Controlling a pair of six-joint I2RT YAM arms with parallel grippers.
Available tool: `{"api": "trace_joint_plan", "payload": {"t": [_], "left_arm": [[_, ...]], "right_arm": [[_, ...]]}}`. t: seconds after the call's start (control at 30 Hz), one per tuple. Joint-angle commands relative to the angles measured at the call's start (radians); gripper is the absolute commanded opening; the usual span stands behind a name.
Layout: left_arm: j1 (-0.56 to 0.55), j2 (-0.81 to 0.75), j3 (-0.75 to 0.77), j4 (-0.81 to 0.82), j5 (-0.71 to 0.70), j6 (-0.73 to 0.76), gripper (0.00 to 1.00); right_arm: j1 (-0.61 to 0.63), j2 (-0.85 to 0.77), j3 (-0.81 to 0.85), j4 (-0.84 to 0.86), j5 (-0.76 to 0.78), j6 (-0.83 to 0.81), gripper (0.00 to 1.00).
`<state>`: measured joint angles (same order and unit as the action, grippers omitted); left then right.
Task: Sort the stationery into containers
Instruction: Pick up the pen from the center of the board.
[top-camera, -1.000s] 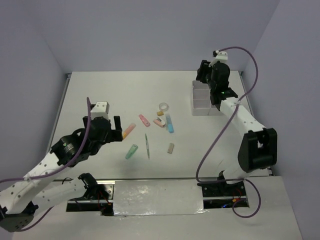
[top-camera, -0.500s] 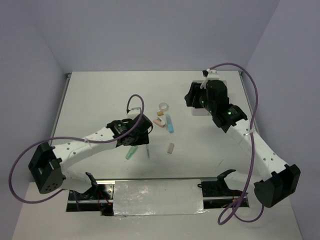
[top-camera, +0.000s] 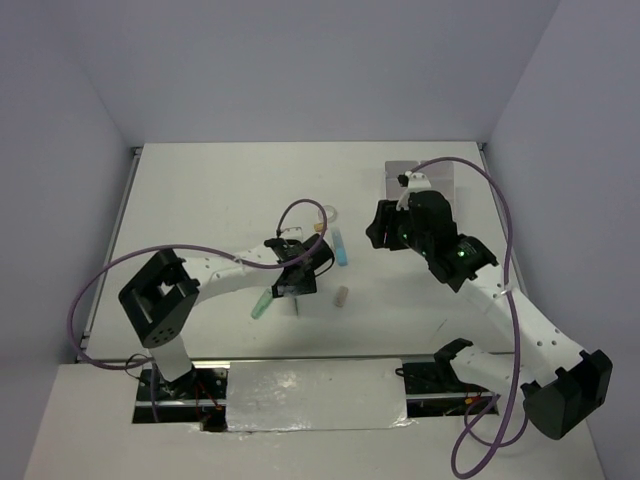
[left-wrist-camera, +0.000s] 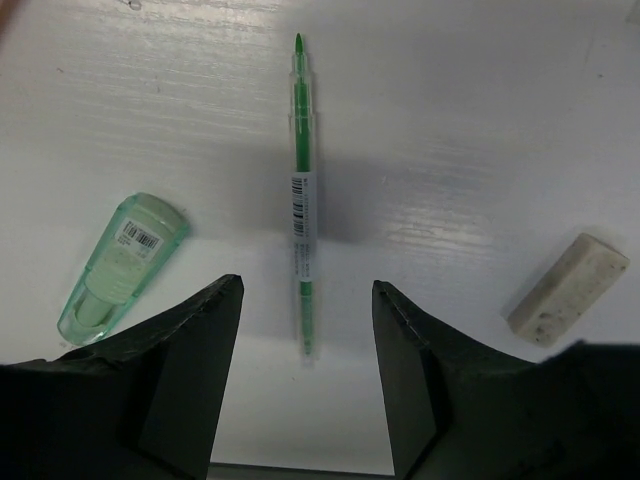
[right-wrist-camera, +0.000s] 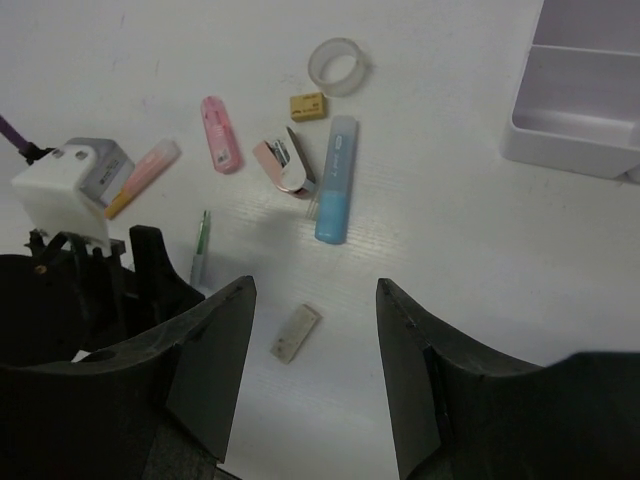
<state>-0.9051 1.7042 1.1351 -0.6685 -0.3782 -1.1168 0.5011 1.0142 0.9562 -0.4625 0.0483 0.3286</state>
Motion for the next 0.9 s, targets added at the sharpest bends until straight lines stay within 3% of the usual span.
{"api": "trace_joint_plan", "payload": {"t": [0.0, 0.37, 0.53, 0.63, 0.77, 0.87], "left_arm": [[-0.003, 0.037, 0.037, 0.0, -0.007, -0.038, 0.67], [0.006, 0.081, -0.026, 0.079, 0.024, -0.028, 0.53], [0.037, 0.078, -0.08, 0.13, 0.045, -0.018, 0.53], [0.051, 0.069, -0.113, 0.156, 0.058, -0.005, 0.34], [0.052, 0.086, -0.124, 0.178, 0.087, 0.006, 0.23], [0.051, 0.083, -0.147, 0.205, 0.111, 0.015, 0.06]], "right_arm": [[0.011, -0.025, -0.025, 0.033, -0.025, 0.0, 0.59], [0.014, -0.003, -0.06, 0.084, -0.044, 0.001, 0.59], [0.025, -0.006, -0.059, 0.087, -0.042, -0.002, 0.59], [0.027, -0.008, -0.06, 0.085, -0.044, -0.003, 0.59], [0.031, -0.012, -0.056, 0.084, -0.044, -0.002, 0.58], [0.031, -0.022, -0.063, 0.1, -0.068, -0.002, 0.58]]}}
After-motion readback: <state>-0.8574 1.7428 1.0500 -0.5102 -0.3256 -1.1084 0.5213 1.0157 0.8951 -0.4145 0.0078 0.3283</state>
